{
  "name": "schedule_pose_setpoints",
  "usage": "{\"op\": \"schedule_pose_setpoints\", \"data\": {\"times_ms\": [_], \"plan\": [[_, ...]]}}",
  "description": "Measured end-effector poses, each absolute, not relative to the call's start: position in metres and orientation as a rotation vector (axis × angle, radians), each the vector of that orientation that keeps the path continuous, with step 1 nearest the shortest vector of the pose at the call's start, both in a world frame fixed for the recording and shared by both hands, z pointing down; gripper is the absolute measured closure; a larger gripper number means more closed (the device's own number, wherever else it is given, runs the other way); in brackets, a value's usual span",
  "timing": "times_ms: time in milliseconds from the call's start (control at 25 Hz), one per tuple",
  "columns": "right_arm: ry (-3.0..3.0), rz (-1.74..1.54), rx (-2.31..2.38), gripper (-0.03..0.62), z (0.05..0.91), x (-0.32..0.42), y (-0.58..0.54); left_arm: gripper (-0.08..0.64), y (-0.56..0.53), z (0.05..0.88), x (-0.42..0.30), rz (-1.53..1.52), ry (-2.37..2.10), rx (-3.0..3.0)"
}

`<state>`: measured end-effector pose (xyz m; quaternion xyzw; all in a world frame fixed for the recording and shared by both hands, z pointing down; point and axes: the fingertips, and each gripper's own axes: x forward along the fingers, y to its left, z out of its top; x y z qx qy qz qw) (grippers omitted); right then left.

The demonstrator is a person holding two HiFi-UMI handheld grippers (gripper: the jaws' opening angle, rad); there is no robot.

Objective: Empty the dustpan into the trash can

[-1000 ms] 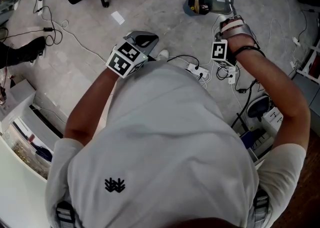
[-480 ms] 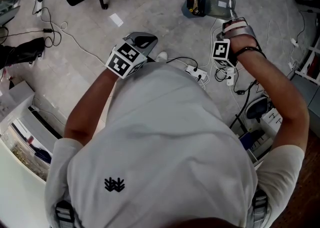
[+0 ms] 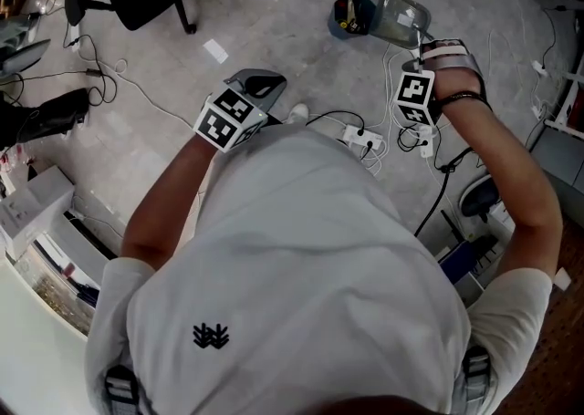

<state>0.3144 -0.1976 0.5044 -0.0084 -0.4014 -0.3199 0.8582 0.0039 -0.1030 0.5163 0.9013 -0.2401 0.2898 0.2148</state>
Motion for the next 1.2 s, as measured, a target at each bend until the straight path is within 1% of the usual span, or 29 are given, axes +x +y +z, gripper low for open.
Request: {"op": "schedule_pose_setpoints", "data": {"times_ms": [600, 920, 1080, 1200], "plan": [[-1.073, -0.253, 0.366, 0.592, 0.472, 0.400, -0.145, 0.503, -0.099, 0.509, 0.029, 0.859, -0.612, 2.540], [-1.194, 0.183, 0.423, 0.593, 0.512, 0.442, -0.087, 0.503, -0.092, 0.510, 0.038, 0.867, -0.593, 2.552], [-1.279, 0.389, 0.489, 0.593, 0.528, 0.445, -0.059, 0.503, -0.091, 0.512, 0.040, 0.875, -0.582, 2.550], [-1.351, 0.476, 0.575, 0.592, 0.531, 0.443, -0.052, 0.503, -0.091, 0.512, 0.043, 0.880, -0.577, 2.549]]}}
